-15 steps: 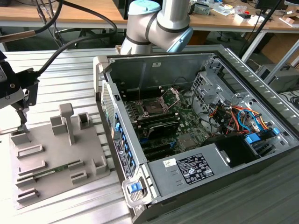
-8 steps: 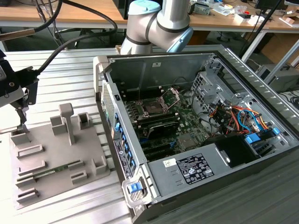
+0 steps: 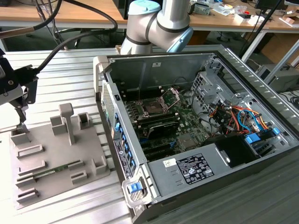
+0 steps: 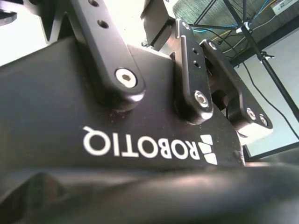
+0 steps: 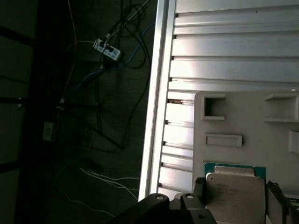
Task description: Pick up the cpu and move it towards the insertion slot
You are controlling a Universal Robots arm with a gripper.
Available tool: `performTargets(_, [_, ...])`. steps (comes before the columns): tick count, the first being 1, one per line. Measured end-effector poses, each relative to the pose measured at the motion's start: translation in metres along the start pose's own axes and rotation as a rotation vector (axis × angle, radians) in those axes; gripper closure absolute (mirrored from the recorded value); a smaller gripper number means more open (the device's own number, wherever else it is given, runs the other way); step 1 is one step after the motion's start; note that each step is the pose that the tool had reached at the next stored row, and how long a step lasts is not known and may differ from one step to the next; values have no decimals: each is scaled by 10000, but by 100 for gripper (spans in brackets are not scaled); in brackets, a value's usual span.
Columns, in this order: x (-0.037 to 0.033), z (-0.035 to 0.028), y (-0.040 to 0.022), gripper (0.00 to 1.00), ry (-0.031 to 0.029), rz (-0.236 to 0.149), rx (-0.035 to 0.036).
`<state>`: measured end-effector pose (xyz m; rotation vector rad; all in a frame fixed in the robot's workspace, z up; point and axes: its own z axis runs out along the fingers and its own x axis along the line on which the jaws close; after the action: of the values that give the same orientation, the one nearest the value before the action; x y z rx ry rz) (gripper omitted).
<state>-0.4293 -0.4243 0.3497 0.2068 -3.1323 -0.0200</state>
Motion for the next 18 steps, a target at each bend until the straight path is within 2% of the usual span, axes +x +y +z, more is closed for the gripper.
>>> performTargets(18, [0,-79,1,45,0,0,0])
